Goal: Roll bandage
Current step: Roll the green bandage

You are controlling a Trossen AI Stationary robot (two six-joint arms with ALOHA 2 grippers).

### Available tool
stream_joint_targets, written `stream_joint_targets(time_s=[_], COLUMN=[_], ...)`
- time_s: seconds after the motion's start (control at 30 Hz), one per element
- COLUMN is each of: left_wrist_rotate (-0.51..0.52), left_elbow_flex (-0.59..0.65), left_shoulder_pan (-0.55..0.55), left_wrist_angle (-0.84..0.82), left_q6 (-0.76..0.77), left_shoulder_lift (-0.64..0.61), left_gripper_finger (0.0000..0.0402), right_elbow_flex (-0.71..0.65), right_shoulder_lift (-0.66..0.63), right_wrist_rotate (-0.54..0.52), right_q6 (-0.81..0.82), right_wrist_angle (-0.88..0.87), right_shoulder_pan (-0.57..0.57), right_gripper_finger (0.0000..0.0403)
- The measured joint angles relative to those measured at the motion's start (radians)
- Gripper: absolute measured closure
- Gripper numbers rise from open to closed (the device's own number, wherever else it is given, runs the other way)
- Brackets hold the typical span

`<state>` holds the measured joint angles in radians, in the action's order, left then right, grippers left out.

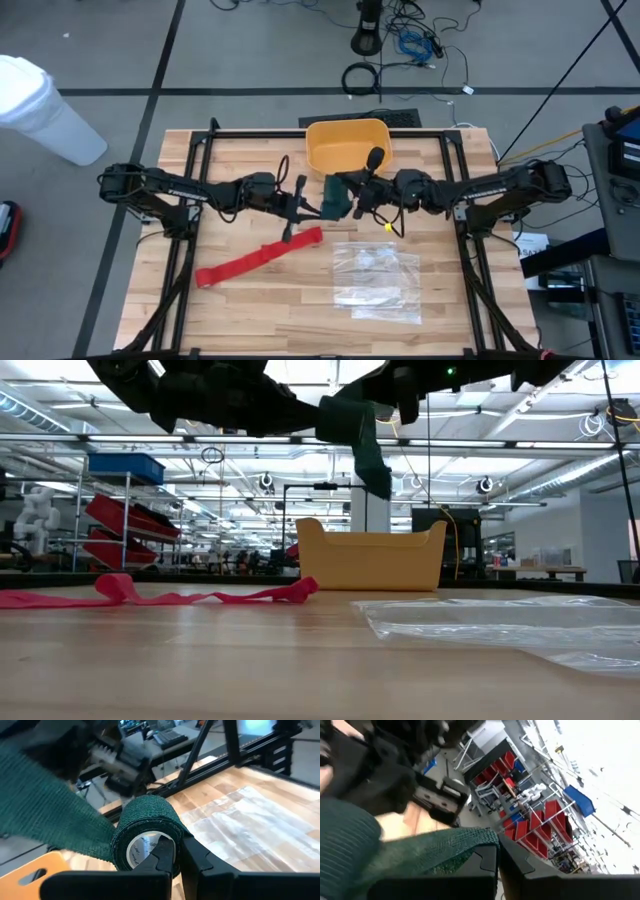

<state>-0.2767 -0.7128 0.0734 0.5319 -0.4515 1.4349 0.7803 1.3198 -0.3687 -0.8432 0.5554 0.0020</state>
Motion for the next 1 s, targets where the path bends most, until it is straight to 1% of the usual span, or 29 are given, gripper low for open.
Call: stream_joint_targets(time_s=[0.1, 0.23, 0.33, 0.43, 0.63, 0.73, 0.83, 0.9, 1.0], left_wrist_rotate=[0.042, 0.059, 0.094, 0.116, 0.132, 0.132, 0.132, 0.133, 0.159], left_elbow_flex=[0.0, 0.0, 0.0, 0.0, -0.031, -0.045, -0.047, -0.047, -0.048], left_shoulder_pan=[0.001, 0.008, 0.012, 0.012, 0.01, 0.01, 0.007, 0.008, 0.005], left_wrist_angle=[-0.008, -0.015, -0.022, -0.022, -0.031, -0.033, -0.036, -0.038, -0.068], left_q6=[0.0, 0.0, 0.0, -0.004, -0.031, -0.061, -0.088, -0.096, -0.162], left_shoulder_lift=[0.0, 0.0, 0.0, -0.001, -0.006, -0.006, -0.006, -0.006, -0.006], left_gripper_finger=[0.0388, 0.0388, 0.0388, 0.0388, 0.0388, 0.0388, 0.0388, 0.0388, 0.0388], right_elbow_flex=[0.0, -0.014, -0.026, -0.04, -0.052, -0.052, -0.052, -0.052, -0.052], right_shoulder_lift=[-0.015, -0.02, -0.02, -0.021, -0.011, 0.005, 0.015, 0.015, 0.015], right_wrist_rotate=[-0.004, -0.006, -0.004, 0.009, 0.139, 0.152, 0.149, 0.11, -0.007], right_q6=[-0.011, -0.053, -0.076, -0.083, -0.034, -0.032, -0.033, -0.033, -0.008], right_wrist_angle=[-0.01, -0.01, -0.008, -0.046, -0.13, -0.152, -0.161, -0.162, -0.154], right_shoulder_pan=[0.022, 0.058, 0.084, 0.107, 0.137, 0.137, 0.137, 0.142, 0.172], right_gripper_finger=[0.0403, 0.0403, 0.0403, 0.0403, 0.0398, 0.0374, 0.0333, 0.0299, 0.0248])
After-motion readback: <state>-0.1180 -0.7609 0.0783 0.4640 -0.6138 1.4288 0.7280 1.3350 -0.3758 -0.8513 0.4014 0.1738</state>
